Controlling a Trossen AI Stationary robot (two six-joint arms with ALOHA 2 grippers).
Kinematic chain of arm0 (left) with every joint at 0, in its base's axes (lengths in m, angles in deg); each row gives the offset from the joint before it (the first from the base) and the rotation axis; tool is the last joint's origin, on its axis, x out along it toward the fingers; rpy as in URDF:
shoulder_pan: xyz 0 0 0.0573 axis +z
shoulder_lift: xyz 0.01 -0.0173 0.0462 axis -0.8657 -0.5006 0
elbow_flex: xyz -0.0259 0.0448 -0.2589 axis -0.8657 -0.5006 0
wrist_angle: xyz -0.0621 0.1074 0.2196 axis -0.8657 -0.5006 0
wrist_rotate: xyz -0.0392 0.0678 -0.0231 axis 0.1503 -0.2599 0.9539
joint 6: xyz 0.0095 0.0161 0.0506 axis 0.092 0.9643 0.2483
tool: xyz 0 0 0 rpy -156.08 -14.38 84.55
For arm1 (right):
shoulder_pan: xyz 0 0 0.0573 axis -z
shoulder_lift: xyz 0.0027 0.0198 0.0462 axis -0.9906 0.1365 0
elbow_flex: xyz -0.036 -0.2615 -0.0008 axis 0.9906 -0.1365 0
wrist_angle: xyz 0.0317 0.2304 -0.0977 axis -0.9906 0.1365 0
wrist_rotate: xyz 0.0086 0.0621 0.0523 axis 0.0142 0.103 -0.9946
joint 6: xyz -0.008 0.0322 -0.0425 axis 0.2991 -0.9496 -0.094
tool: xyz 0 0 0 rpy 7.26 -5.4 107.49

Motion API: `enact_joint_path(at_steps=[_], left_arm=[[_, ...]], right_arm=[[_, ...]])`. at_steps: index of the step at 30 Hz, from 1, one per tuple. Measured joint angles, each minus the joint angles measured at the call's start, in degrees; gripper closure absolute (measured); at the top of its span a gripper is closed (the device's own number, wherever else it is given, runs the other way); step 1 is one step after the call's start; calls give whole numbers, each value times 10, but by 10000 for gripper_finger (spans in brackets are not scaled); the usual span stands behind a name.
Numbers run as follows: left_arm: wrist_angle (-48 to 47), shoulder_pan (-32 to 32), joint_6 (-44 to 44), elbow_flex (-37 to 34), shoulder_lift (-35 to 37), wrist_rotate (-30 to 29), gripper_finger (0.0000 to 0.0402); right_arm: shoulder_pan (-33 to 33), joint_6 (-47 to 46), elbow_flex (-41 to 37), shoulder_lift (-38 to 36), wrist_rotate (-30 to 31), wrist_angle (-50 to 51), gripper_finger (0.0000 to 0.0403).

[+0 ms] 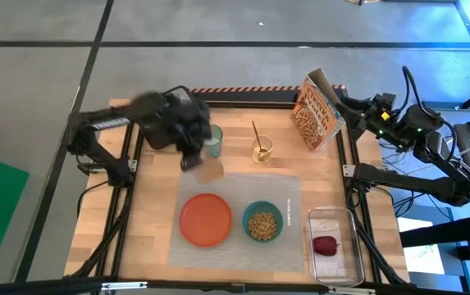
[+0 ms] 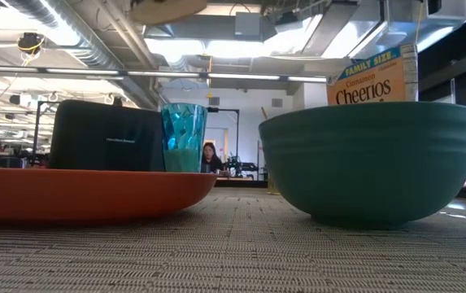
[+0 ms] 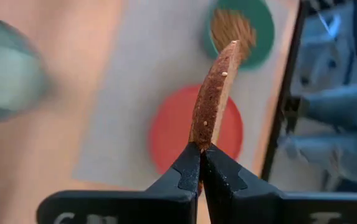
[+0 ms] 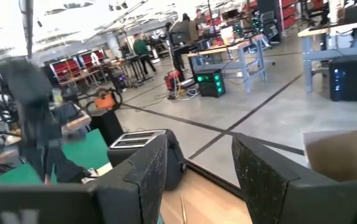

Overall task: Arrange a breakfast setting
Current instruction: Put the toasted bread on the orange plate

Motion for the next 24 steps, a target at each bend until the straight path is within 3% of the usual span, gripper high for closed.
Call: enact_joint_path(at_steps=[6, 10, 17, 24], left_arm=[[135, -75, -74, -165, -1, 40, 397], [174, -94, -99, -245, -1, 45, 397], [268, -97, -152, -355, -1, 66, 397], [365, -97, -206, -421, -1, 81, 397]], right_arm=[[0, -16, 0, 1, -30, -2, 233], [0, -30, 0, 16, -85, -28, 233], [0, -37, 0, 47, -135, -65, 233], [-22, -37, 0, 72, -193, -112, 233]])
